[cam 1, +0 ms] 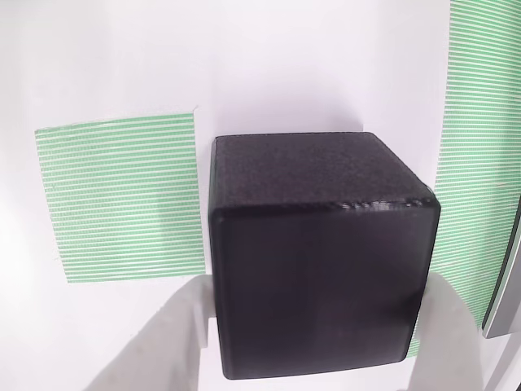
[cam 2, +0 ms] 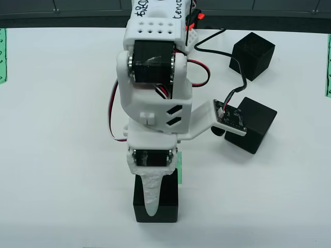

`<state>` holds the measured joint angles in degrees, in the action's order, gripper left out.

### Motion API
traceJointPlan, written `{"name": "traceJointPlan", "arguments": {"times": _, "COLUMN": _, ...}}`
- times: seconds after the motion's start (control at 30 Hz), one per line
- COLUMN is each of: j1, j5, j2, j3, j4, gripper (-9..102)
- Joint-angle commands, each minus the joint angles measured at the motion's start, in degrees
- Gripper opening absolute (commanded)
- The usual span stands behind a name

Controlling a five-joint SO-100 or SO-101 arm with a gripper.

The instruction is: Stack 3 Blocks on the chosen place.

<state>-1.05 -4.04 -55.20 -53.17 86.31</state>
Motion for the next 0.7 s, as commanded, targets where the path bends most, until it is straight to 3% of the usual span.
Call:
{"name": "traceJointPlan", "arguments": {"times": 0.0, "j1": 0.53, "j5": -0.53, "j2": -2.55, "j3": -1.05, "j4": 0.18, "gripper": 21}}
{"name": "traceJointPlan", "arguments": {"times": 0.67, "j1": 1.14, "j5": -5.36, "j2": -20.74, "j3": -20.30, "j4": 0.44, "gripper": 21}}
